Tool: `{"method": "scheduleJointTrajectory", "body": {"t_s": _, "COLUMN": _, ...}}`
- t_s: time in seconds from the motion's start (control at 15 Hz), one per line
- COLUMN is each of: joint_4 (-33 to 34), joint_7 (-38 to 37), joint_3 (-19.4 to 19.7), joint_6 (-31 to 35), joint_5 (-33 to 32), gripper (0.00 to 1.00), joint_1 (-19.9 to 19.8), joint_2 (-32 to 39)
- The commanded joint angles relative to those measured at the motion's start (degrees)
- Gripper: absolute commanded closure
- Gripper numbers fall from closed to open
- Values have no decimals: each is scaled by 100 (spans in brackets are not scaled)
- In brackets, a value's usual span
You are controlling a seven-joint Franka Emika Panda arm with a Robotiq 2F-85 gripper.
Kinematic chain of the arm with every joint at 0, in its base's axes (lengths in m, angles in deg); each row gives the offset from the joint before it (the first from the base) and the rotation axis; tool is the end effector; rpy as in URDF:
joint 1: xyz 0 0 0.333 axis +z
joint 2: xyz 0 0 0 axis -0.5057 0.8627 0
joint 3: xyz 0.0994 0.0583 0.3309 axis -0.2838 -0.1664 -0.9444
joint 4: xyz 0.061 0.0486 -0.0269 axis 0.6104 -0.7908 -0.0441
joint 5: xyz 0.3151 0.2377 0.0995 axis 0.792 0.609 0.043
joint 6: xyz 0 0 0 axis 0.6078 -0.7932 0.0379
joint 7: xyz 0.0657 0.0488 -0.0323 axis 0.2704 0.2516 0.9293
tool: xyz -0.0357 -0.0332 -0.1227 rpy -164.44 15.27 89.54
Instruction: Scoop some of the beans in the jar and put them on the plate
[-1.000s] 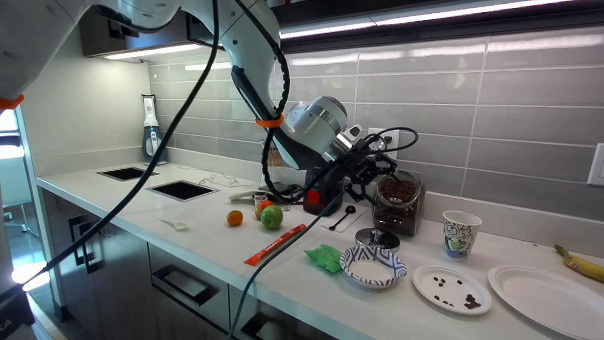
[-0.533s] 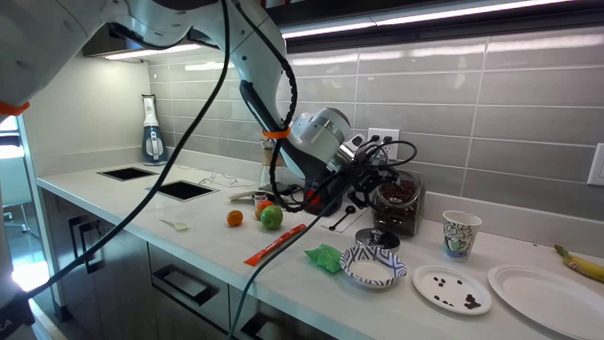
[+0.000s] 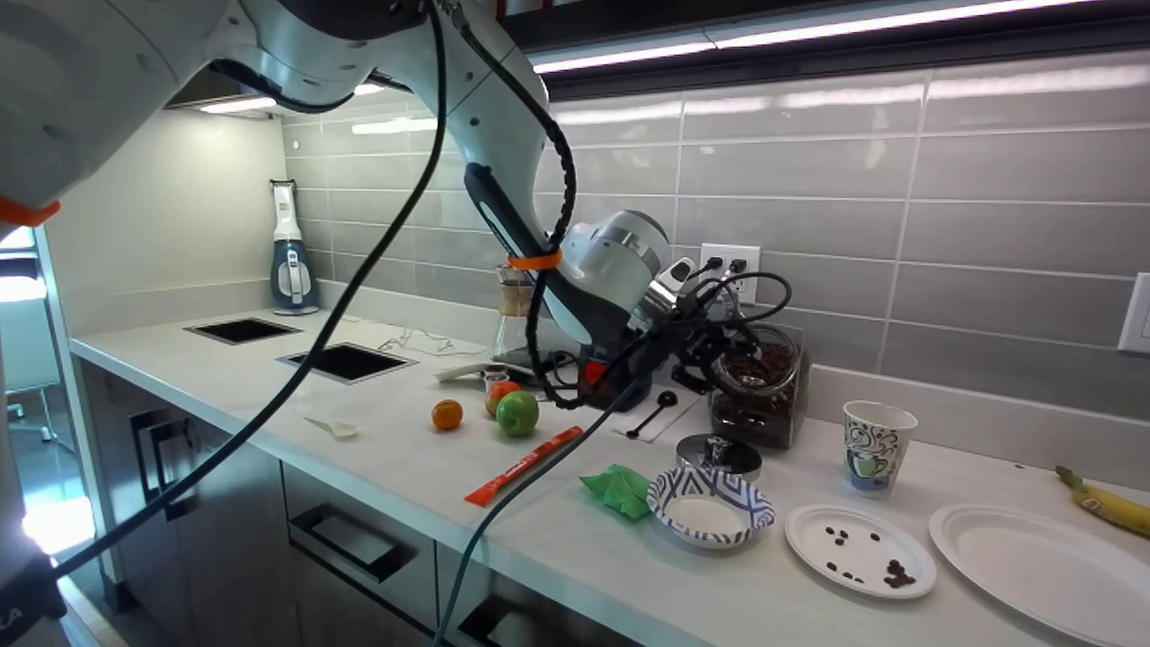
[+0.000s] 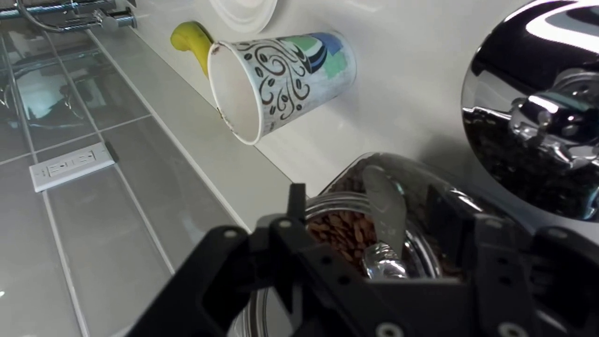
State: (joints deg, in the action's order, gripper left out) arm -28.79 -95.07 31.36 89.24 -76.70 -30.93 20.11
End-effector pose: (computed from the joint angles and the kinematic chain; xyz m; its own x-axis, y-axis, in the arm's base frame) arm 0.6934 -0.2429 0.2357 0.9229 0.3207 0.2130 0.0183 -0.5891 0.8079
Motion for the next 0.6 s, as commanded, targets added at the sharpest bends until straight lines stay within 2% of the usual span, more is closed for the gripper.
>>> {"method": "scheduleJointTrajectory", "body": {"t_s": 0.0, "joint_4": 145, "joint_7": -282, "joint_3": 98, "joint_6": -122, "joint_5": -207, "gripper": 48, "joint_1": 98, "joint_2": 169}}
{"method": "scheduleJointTrajectory", "body": {"t_s": 0.07, "joint_4": 156, "joint_7": -291, "joint_3": 104, "joint_6": -124, "joint_5": -213, "gripper": 56, "joint_1": 105, "joint_2": 184}}
{"method": "scheduleJointTrajectory", "body": {"t_s": 0.13, "joint_4": 164, "joint_7": -288, "joint_3": 107, "joint_6": -129, "joint_5": -214, "gripper": 69, "joint_1": 109, "joint_2": 195}}
{"method": "scheduleJointTrajectory", "body": {"t_s": 0.2, "joint_4": 182, "joint_7": -292, "joint_3": 111, "joint_6": -132, "joint_5": -218, "gripper": 71, "joint_1": 112, "joint_2": 212}}
{"method": "scheduleJointTrajectory", "body": {"t_s": 0.4, "joint_4": 219, "joint_7": -274, "joint_3": 109, "joint_6": -147, "joint_5": -207, "gripper": 100, "joint_1": 115, "joint_2": 259}}
{"method": "scheduleJointTrajectory", "body": {"t_s": 0.53, "joint_4": 243, "joint_7": -264, "joint_3": 108, "joint_6": -162, "joint_5": -198, "gripper": 100, "joint_1": 119, "joint_2": 281}}
